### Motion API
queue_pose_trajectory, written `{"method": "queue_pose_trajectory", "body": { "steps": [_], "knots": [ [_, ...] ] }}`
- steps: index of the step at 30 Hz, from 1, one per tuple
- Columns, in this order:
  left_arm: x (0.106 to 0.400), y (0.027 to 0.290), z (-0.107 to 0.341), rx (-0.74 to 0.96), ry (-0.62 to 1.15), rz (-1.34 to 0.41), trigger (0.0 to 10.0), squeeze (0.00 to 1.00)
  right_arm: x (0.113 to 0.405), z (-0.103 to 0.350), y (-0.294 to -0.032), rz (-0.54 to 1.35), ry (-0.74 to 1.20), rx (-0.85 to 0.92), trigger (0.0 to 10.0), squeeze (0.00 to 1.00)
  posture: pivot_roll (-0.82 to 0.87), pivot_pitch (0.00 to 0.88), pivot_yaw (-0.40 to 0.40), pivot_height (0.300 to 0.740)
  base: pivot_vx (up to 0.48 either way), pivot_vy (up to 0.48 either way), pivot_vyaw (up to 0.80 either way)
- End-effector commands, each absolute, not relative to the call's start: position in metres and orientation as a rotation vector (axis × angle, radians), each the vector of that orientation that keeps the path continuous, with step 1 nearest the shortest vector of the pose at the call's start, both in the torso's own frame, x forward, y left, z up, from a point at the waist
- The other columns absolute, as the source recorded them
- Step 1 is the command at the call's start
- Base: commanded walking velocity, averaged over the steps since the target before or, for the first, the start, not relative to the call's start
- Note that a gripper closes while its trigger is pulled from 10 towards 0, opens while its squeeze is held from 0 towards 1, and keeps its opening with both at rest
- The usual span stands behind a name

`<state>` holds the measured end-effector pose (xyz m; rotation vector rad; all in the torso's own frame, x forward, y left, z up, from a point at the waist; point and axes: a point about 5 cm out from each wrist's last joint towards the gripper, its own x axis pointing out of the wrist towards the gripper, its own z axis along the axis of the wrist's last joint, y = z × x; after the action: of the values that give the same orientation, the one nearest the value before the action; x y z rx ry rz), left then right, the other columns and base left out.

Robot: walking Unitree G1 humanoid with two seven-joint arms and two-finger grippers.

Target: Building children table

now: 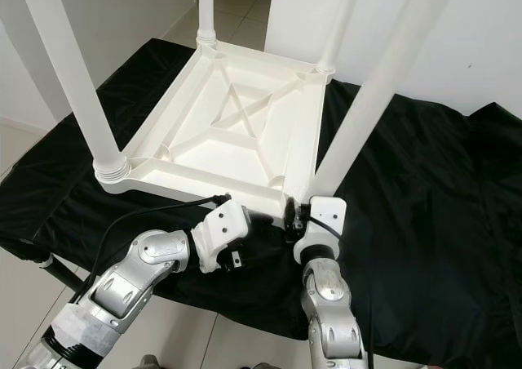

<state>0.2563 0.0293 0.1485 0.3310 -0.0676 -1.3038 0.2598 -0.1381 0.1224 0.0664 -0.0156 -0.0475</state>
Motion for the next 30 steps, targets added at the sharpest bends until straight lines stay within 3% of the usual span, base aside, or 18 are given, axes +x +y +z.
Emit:
{"method": "queue_pose_trajectory", "body": {
  "steps": [1,8,9,10,11,24,30],
  "knots": [
    [0.255,0.026,0.147,0.343,-0.069,-1.333,10.0,0.0,0.26,0.119,-0.136,-0.009,-0.004,0.057,10.0,1.0,0.03,0.079,-0.102,0.74,0.0,0.0,0.0],
    [0.253,0.023,0.147,0.335,-0.073,-1.337,10.0,0.0,0.259,0.121,-0.14,0.061,-0.027,0.038,10.0,1.0,0.03,0.08,-0.105,0.74,0.0,0.0,0.0],
    [0.252,0.022,0.146,0.332,-0.073,-1.339,10.0,0.0,0.258,0.12,-0.142,0.086,-0.032,0.03,10.0,0.79,0.03,0.08,-0.105,0.74,0.0,0.0,0.0],
    [0.252,0.022,0.146,0.332,-0.073,-1.339,10.0,0.0,0.258,0.12,-0.142,0.086,-0.032,0.03,10.0,0.79,0.03,0.08,-0.105,0.74,0.0,0.0,0.0],
    [0.251,0.021,0.146,0.329,-0.074,-1.343,10.0,0.0,0.256,0.121,-0.147,0.128,-0.046,0.028,10.0,0.0,0.03,0.085,-0.103,0.74,0.0,0.0,0.0],
    [0.254,0.022,0.148,0.325,-0.077,-1.335,10.0,0.0,0.261,0.129,-0.175,0.449,-0.094,-0.048,10.0,0.0,0.02,0.099,-0.089,0.74,0.0,0.0,0.0],
    [0.257,0.022,0.15,0.328,-0.079,-1.326,10.0,0.0,0.267,0.126,-0.175,0.614,-0.05,-0.088,10.0,0.0,0.02,0.097,-0.088,0.74,0.0,0.0,0.0]
  ]
}}
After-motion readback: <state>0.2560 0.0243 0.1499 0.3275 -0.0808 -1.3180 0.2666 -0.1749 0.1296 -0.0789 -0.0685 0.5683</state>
